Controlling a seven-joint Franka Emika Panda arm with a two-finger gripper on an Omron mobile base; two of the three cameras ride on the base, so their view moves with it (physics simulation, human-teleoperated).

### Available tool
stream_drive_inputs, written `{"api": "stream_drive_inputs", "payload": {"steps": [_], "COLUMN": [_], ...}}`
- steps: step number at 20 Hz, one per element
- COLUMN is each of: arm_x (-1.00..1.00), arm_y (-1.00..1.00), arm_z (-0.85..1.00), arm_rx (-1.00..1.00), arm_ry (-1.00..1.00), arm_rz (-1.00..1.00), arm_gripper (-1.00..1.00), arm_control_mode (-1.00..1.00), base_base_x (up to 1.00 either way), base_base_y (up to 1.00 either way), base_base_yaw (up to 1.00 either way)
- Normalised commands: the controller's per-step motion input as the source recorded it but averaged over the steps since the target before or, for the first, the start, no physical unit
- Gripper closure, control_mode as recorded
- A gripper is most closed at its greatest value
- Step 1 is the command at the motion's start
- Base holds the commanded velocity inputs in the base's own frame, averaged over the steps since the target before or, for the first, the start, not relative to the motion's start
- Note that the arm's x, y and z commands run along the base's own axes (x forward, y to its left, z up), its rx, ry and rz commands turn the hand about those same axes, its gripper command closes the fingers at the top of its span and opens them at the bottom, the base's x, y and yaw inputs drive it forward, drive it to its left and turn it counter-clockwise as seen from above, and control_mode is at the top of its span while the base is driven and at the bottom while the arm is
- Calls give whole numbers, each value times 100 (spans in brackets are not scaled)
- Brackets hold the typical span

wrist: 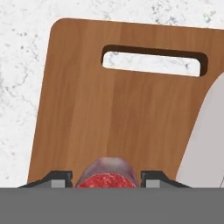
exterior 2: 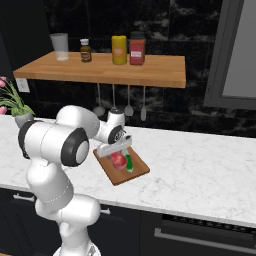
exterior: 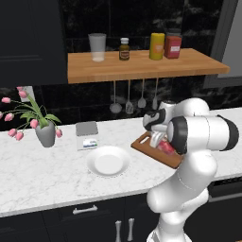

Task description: Pick up the knife from the drawer and place it on the cutting board. Then place the meat from the plate to the cutting board.

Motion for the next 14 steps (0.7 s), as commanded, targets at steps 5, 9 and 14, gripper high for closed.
{"api": "stream_drive_inputs", "payload": {"steps": [5,9,14], "arm_x": [33,1,0], "arm_y": [0,0,0], "arm_z": [-7,0,0], "arm_rx": [0,0,0], "arm_ry": [0,0,0], "arm_rz": [0,0,0], "arm_gripper": [100,100,-100], "arm_control_mode": [-100,-100,-100], "base_base_x": [0,0,0], "base_base_y": [0,0,0], "base_base_yaw": [0,0,0]}}
